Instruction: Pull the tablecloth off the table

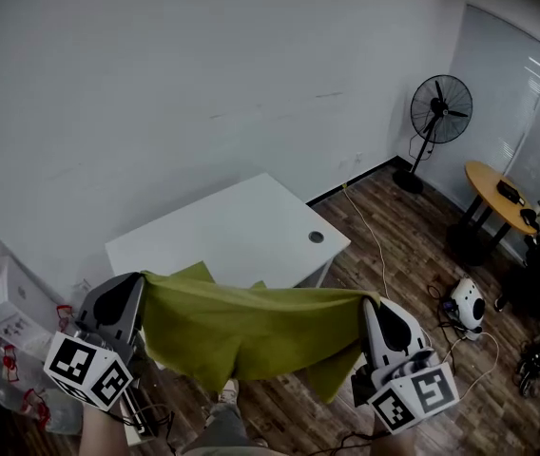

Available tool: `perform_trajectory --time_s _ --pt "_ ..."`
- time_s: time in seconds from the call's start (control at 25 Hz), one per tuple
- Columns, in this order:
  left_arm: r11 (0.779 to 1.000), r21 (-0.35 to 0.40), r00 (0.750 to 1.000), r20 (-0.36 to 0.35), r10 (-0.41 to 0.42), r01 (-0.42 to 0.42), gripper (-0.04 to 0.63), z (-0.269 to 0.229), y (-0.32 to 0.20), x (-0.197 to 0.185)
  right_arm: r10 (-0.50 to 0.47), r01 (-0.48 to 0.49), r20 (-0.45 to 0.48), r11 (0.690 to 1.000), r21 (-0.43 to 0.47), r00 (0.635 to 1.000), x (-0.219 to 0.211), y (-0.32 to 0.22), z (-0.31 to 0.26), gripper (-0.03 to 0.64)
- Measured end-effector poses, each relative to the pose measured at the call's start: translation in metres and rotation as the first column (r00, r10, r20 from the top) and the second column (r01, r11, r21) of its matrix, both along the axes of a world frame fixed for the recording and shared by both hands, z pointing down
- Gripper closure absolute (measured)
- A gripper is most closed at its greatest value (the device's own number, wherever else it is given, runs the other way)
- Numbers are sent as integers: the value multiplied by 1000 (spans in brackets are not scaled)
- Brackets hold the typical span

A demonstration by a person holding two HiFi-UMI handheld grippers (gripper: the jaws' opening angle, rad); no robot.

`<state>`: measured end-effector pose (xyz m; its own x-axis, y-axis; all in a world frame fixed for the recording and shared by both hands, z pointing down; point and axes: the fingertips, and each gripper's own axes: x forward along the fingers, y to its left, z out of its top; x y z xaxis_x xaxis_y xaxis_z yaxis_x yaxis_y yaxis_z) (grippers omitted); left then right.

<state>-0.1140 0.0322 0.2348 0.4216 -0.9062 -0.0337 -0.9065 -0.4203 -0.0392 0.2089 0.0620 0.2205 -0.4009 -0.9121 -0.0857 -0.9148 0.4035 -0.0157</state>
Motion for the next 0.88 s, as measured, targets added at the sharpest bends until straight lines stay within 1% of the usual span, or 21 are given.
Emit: perform_trajectory --time_s 0.08,0.2,0.44,0.64,0.88 --pt "1000 -6 1000 5 3 -3 575 0 21 5 3 -3 2 1000 -7 1000 5 21 2 589" --pt "1000 -13 1000 -10 7 -7 575 -2 48 10 2 -2 6 1000 -12 1000 9 48 1 589" --pt "1000 -18 1000 -9 10 -11 575 -8 90 21 -19 20 19 1000 -16 1000 14 90 -4 589" --pt "1000 -23 1000 -16 17 -17 575 -11 108 22 -14 14 1 1000 -14 1000 16 106 -9 589" --pt "1000 -11 1000 -16 14 -14 575 -19 121 11 -12 12 -8 1000 -5 1000 8 115 -18 589"
